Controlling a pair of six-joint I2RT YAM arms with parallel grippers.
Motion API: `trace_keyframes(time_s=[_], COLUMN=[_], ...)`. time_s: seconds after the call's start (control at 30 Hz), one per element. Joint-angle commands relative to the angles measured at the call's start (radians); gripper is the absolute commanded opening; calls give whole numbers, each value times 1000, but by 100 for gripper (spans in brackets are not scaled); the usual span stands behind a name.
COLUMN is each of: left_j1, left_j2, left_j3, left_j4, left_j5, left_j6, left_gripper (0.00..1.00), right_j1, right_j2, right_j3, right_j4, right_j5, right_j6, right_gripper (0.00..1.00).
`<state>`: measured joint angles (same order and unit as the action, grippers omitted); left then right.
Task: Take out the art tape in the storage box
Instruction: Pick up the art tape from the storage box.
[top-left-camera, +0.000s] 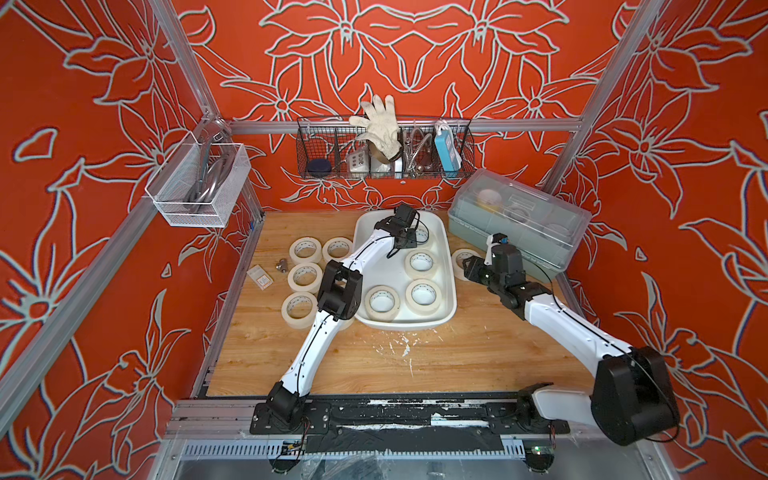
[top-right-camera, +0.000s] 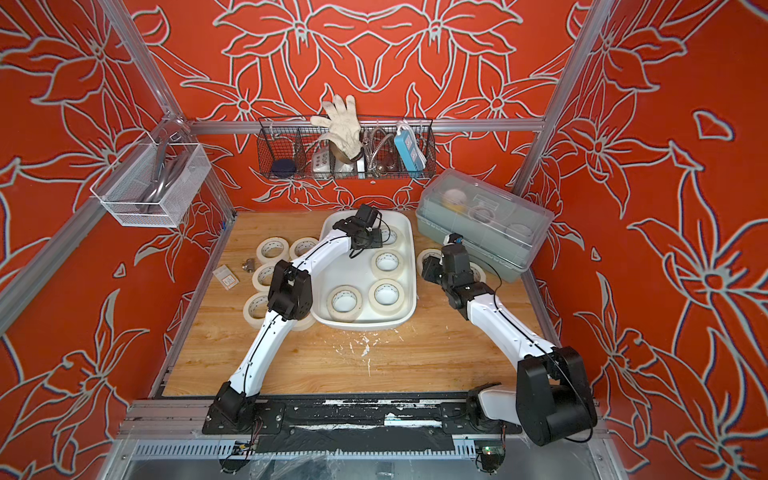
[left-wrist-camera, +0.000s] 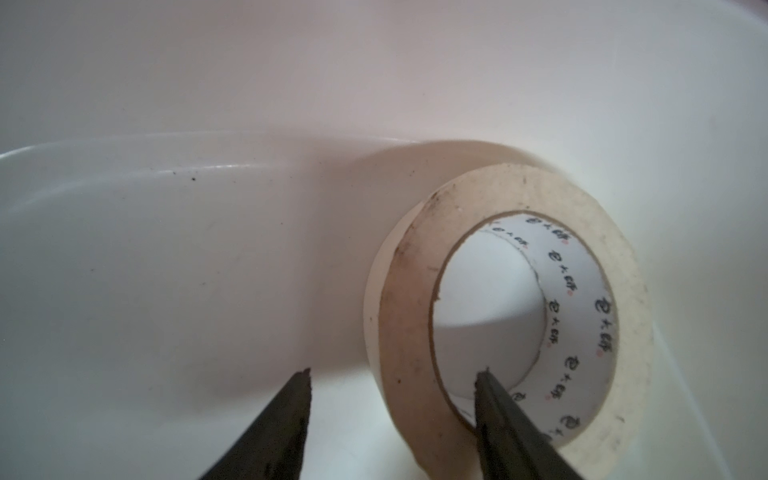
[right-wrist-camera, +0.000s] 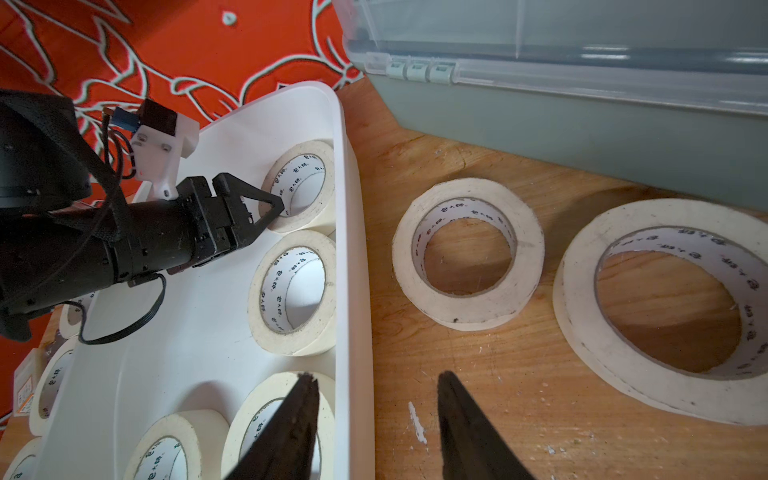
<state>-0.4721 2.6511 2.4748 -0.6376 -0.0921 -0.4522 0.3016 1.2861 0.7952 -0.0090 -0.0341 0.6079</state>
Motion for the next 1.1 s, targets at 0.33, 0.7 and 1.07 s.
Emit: trace_keyframes(time_s=[0.33, 0.7, 1.07], left_j1=[34, 41, 41], left_j2=[65, -210, -667], left_j3=[67, -256, -871], left_j4=[7, 127, 312], left_j5=[107, 83, -42], left_j6=[-60, 18, 75], left_gripper=[39, 13, 11], right_j1=[7, 8, 31], right_j2=[15, 0, -22], right_j3=[-11, -6, 32], right_j4=[13, 4, -44], right_j5=[30, 22, 0], right_j6=[-20, -24, -33], right_gripper=[50, 50, 49])
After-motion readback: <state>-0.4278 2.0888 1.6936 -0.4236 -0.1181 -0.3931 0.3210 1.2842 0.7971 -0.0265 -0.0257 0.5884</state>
